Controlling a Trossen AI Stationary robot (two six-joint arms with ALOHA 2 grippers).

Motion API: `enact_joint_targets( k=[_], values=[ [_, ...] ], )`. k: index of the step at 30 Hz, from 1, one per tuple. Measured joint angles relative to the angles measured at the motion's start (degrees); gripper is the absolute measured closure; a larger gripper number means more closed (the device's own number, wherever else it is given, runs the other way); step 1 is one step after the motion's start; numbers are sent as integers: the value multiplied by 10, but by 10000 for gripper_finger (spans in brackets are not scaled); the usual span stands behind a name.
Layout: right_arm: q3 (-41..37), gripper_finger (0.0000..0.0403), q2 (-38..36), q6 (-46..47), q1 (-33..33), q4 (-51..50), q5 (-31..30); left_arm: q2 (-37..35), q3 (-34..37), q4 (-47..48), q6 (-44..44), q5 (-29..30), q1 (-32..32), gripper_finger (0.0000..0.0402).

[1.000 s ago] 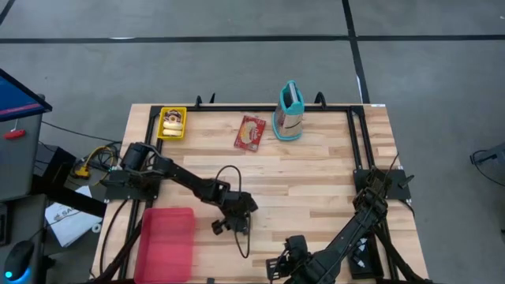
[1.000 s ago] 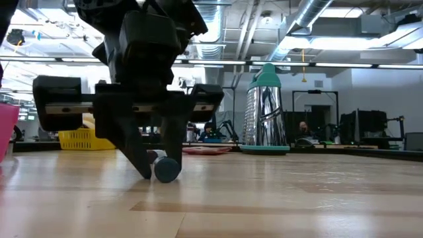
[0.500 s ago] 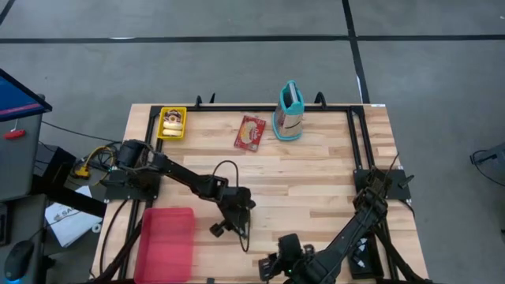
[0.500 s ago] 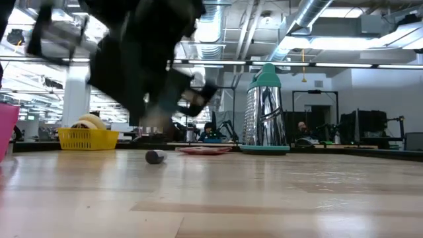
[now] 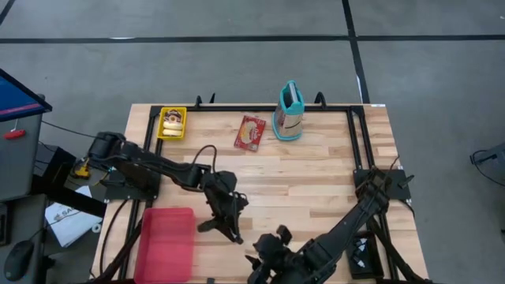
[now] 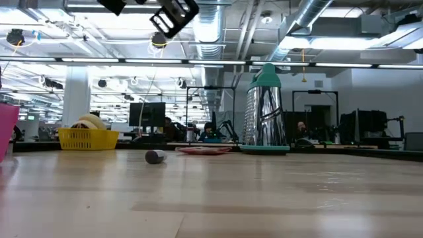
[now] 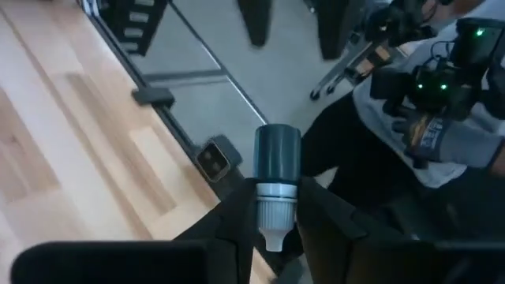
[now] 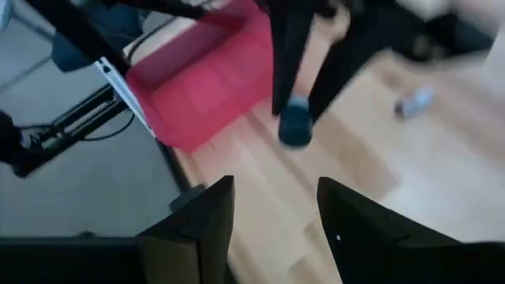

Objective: Pick & Place Food Item
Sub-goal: Put the blue food coloring bottle in the black basket

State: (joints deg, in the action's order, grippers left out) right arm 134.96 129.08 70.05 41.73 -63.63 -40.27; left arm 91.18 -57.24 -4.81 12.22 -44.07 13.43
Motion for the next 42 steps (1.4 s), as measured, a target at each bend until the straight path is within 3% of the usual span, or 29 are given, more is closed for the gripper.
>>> enact_joint_targets(
  k=[7, 11, 22, 37, 42],
  values=[
    [0, 227, -14, -249, -14, 50, -33, -9, 1, -19, 85, -40, 0, 333],
    [0, 227, -14, -332, -18, 62, -33, -9, 1, -33, 110, -55, 0, 326],
    [0, 227, -14, -402, -22, 64, -31, -9, 1, -105, 180, -59, -3, 327],
    [0, 228, -14, -416, -43, 60, -9, -9, 1, -122, 202, -59, -3, 327],
    [0, 249, -14, -416, -44, 62, 4, -9, 1, -125, 202, -58, -3, 328]
  ],
)
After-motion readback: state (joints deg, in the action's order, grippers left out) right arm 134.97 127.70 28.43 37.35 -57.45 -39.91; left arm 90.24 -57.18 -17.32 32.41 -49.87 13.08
